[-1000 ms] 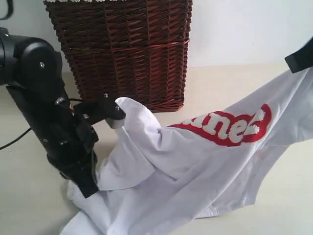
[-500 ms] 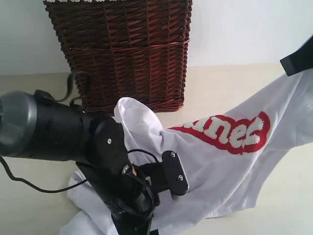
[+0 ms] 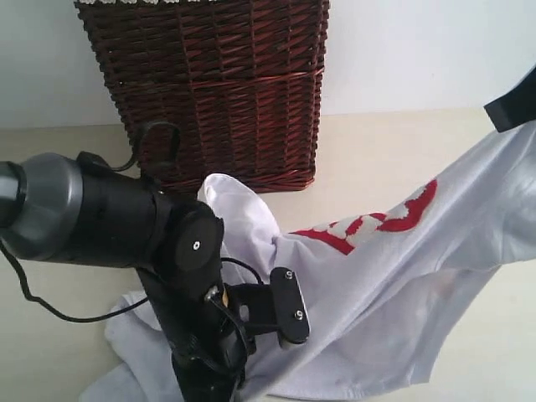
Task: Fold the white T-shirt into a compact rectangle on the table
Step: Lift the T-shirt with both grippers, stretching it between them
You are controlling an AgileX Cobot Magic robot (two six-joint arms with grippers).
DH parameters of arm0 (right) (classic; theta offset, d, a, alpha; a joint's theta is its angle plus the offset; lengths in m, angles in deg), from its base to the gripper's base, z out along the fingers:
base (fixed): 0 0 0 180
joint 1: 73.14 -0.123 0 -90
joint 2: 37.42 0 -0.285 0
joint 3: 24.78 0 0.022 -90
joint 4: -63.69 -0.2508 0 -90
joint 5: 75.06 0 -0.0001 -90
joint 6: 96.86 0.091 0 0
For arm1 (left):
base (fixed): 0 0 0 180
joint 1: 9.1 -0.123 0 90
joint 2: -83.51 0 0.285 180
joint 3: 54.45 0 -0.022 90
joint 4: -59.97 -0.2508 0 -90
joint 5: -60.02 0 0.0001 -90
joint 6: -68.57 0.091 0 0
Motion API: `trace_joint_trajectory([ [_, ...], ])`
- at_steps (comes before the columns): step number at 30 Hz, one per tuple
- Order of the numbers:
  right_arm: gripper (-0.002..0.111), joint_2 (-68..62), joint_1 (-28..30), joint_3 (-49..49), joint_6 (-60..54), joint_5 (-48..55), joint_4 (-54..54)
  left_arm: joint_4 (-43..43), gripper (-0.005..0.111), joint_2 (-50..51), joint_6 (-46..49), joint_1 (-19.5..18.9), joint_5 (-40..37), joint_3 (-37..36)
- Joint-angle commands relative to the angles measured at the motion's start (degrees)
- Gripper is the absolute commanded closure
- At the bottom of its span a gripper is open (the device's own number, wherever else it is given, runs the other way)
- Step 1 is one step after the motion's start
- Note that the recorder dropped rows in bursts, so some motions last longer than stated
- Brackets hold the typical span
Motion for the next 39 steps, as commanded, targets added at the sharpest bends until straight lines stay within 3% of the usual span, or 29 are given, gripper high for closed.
trace_joint_trajectory([
  [1,0.108,0.28,0.27,0.37,4.95,0.9,9.45,-10.01,0.107,-4.01,-6.98,-1.48,-5.45,4.21],
  [6,0.108,0.28,0.27,0.37,5.56,0.26,12.17,-12.47,0.107,-13.45,-8.35,-5.69,-3.8,9.53],
  [14,0.108,0.28,0.38,9.81,7.94,-0.74,19.59,-12.21,0.107,-27.21,-8.66,-11.74,7.83,18.51],
  [20,0.108,0.4,0.38,19.14,4.92,5.77,19.98,-12.36,0.107,-31.36,-8.66,-12.35,3.03,24.63],
  [23,0.108,1.99,0.38,19.99,0.49,6.27,14.13,-12.36,0.107,-32.68,-6.92,-12.35,-1.72,24.3],
  [28,0.108,5.32,0.27,19.36,-15.44,8.27,-9.18,-12.47,0.107,-32.57,-4.37,-12.35,-18.25,23.78],
  [31,0.108,6.11,0.27,19.36,-18.38,12.8,-14.56,-12.56,0.107,-33.39,-4.63,-12.35,-25.51,23.23],
  [39,0.108,7.37,-3.1,16.95,-29.16,15.52,-36.57,-14.97,0.107,-37.06,-9.05,-12.35,-26.69,19.79],
])
